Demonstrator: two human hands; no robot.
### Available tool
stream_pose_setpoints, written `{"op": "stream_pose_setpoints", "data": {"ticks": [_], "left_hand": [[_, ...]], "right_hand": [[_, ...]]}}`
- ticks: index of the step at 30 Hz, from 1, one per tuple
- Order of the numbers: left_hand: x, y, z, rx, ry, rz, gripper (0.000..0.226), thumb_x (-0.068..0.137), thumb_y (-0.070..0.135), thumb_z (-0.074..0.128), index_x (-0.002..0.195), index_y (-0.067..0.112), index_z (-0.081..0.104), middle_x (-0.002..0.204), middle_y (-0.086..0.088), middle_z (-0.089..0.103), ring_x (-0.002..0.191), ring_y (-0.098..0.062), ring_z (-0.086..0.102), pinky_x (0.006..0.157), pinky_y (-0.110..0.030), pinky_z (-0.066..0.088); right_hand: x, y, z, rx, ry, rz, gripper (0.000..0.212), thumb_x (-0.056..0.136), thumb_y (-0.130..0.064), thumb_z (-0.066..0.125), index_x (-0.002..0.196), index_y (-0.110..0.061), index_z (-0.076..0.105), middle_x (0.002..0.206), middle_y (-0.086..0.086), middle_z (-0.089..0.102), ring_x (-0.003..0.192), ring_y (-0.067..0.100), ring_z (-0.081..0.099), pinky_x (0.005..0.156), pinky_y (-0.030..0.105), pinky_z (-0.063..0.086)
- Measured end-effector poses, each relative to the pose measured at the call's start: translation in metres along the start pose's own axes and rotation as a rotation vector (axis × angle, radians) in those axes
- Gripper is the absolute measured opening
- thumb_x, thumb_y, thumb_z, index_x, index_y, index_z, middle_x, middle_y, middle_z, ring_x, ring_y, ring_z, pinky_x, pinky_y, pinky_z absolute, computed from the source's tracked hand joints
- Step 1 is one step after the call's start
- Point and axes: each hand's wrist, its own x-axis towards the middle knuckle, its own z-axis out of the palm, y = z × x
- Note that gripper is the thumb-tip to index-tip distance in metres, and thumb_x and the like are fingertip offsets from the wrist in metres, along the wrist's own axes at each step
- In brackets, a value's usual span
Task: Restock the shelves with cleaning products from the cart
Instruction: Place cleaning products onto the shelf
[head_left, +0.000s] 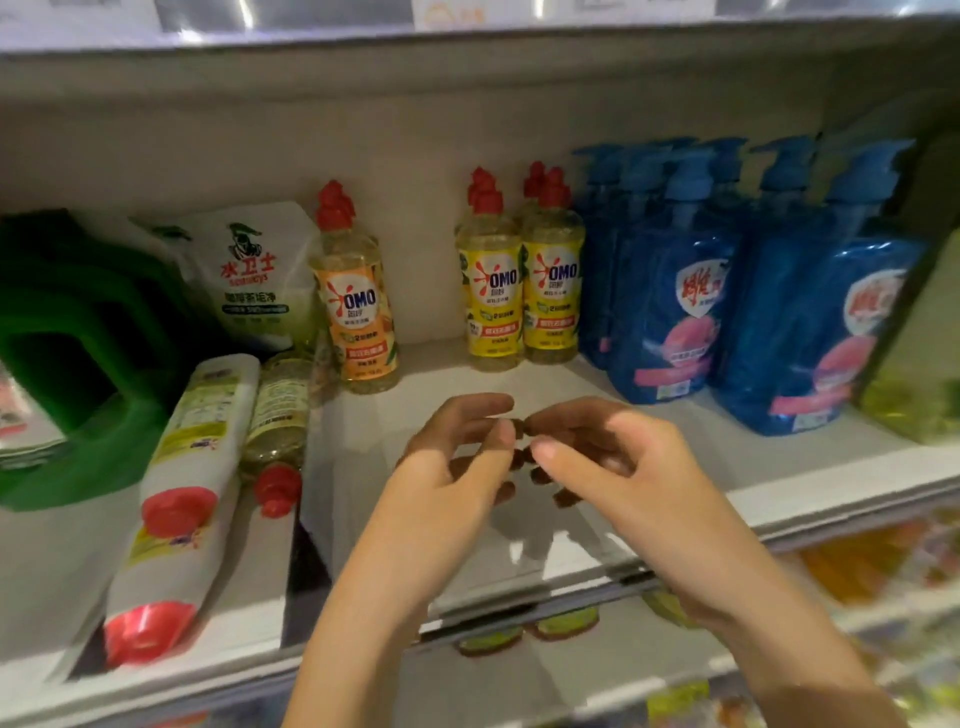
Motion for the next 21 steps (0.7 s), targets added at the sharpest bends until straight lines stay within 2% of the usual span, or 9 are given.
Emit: {"op": "stream_pose_setpoints", "data": {"ticks": [5, 7, 9, 12, 15, 18, 21], "left_hand": [[-0.037, -0.007, 0.003, -0.075, -0.071, 0.001, 0.04, 0.075, 0.049, 0.053, 0.111, 0.034, 0.063, 0.109, 0.01, 0.069, 0.102, -0.007, 0.065, 0.08, -0.026, 0.054], [-0.057, -0.004, 0.004, -0.078, -0.055, 0.008, 0.038, 0.075, 0.048, 0.053, 0.109, 0.036, 0.065, 0.111, 0.009, 0.068, 0.104, -0.008, 0.065, 0.084, -0.028, 0.055], [-0.079, 0.003, 0.006, -0.062, -0.02, 0.023, 0.033, 0.078, 0.049, 0.053, 0.107, 0.04, 0.065, 0.111, 0.012, 0.068, 0.107, -0.009, 0.064, 0.092, -0.037, 0.052], [-0.118, 0.011, 0.013, -0.061, 0.07, 0.045, 0.024, 0.084, 0.05, 0.057, 0.105, 0.043, 0.065, 0.109, 0.011, 0.069, 0.104, -0.01, 0.066, 0.093, -0.043, 0.052], [-0.167, 0.018, 0.023, -0.038, 0.163, 0.029, 0.024, 0.083, 0.046, 0.056, 0.104, 0.042, 0.065, 0.107, 0.014, 0.069, 0.101, -0.005, 0.065, 0.088, -0.035, 0.056], [-0.224, 0.023, 0.032, -0.028, 0.286, -0.029, 0.022, 0.083, 0.045, 0.053, 0.102, 0.044, 0.065, 0.106, 0.017, 0.068, 0.097, -0.003, 0.066, 0.078, -0.019, 0.055], [-0.284, 0.026, 0.029, 0.003, 0.445, -0.096, 0.02, 0.087, 0.041, 0.054, 0.104, 0.042, 0.065, 0.106, 0.017, 0.067, 0.096, -0.005, 0.068, 0.08, -0.019, 0.055]], "right_hand": [[-0.041, 0.001, -0.001, -0.006, 0.042, 0.038, 0.012, 0.088, -0.025, 0.063, 0.091, -0.032, 0.072, 0.089, -0.004, 0.072, 0.084, 0.01, 0.069, 0.075, 0.024, 0.057], [-0.058, -0.004, -0.002, 0.012, 0.001, 0.032, 0.014, 0.09, -0.024, 0.06, 0.092, -0.032, 0.072, 0.088, -0.004, 0.073, 0.083, 0.007, 0.069, 0.073, 0.023, 0.057], [-0.075, -0.012, -0.001, 0.042, -0.045, -0.005, 0.014, 0.09, -0.022, 0.061, 0.092, -0.027, 0.073, 0.087, -0.003, 0.073, 0.081, 0.005, 0.069, 0.068, 0.019, 0.055], [-0.1, -0.02, -0.001, 0.1, -0.119, -0.052, 0.01, 0.085, -0.02, 0.064, 0.089, -0.02, 0.073, 0.082, -0.005, 0.073, 0.076, 0.001, 0.067, 0.064, 0.011, 0.049], [-0.128, -0.023, -0.001, 0.166, -0.227, -0.047, 0.021, 0.072, -0.034, 0.066, 0.088, -0.023, 0.074, 0.083, -0.001, 0.074, 0.076, 0.006, 0.068, 0.065, 0.014, 0.051], [-0.159, -0.024, 0.005, 0.19, -0.364, -0.03, 0.028, 0.064, -0.044, 0.065, 0.089, -0.032, 0.073, 0.085, 0.0, 0.074, 0.079, 0.012, 0.07, 0.066, 0.021, 0.055], [-0.189, -0.028, 0.023, 0.193, -0.507, -0.027, 0.032, 0.062, -0.049, 0.065, 0.089, -0.035, 0.072, 0.086, -0.002, 0.074, 0.083, 0.011, 0.07, 0.071, 0.025, 0.057]]}}
